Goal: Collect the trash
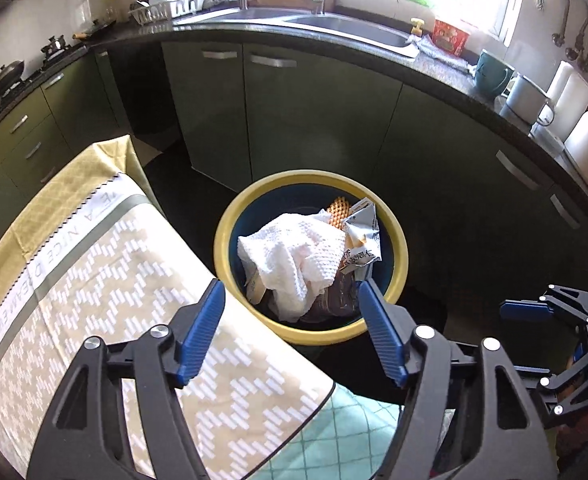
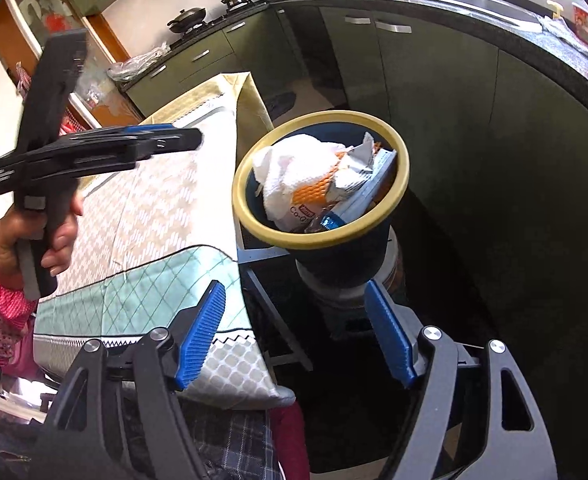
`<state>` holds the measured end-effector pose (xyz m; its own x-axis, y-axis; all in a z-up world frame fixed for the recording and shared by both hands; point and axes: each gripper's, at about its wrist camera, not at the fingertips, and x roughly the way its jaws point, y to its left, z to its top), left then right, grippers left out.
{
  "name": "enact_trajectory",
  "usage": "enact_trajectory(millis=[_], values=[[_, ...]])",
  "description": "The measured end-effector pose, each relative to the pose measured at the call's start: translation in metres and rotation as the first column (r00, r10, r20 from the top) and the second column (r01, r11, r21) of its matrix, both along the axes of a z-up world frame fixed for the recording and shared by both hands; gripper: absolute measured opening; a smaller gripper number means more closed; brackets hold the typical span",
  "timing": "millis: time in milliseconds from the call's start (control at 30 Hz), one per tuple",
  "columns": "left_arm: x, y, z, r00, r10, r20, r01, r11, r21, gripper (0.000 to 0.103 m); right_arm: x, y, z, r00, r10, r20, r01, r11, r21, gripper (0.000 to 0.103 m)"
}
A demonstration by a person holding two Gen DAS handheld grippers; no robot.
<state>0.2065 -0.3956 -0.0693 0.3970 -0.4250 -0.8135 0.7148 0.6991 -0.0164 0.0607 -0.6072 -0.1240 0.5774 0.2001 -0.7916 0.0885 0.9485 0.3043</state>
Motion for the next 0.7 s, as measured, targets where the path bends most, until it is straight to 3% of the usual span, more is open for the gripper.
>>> enact_trajectory(millis=[67,200,267,433,567,700], values=[[-0.019,0.026,0.011,0.998,0.036,0.052,-0.035,0.999,-0.032,0.086,-0.004,0.011,0.001,1.000,0.004,0.013,-0.004,1.000,-0.020,0.073],[-0.066,0.095,0.031,0.982,0.142,0.128,-0.127,0.985,-0.119,0.094,-0.012,0.032,0.007,0.998,0.013,0.059,-0.010,0.998,-0.059,0.080],[-0.090,0.133,0.041,0.961,0.217,0.169,-0.190,0.968,-0.166,0.096,-0.014,0.042,0.010,0.997,0.018,0.081,-0.012,0.997,-0.078,0.083],[-0.136,0.217,0.053,0.865,0.421,0.274,-0.376,0.904,-0.201,0.096,-0.017,0.065,0.021,0.990,0.043,0.132,-0.029,0.994,-0.108,0.091],[-0.163,0.278,0.057,0.778,0.557,0.290,-0.509,0.830,-0.229,0.096,-0.024,0.083,0.028,0.985,0.060,0.164,-0.036,0.989,-0.147,0.095],[-0.184,0.320,0.058,0.709,0.649,0.277,-0.595,0.761,-0.260,0.096,-0.032,0.099,0.031,0.980,0.069,0.189,-0.033,0.982,-0.188,0.097]])
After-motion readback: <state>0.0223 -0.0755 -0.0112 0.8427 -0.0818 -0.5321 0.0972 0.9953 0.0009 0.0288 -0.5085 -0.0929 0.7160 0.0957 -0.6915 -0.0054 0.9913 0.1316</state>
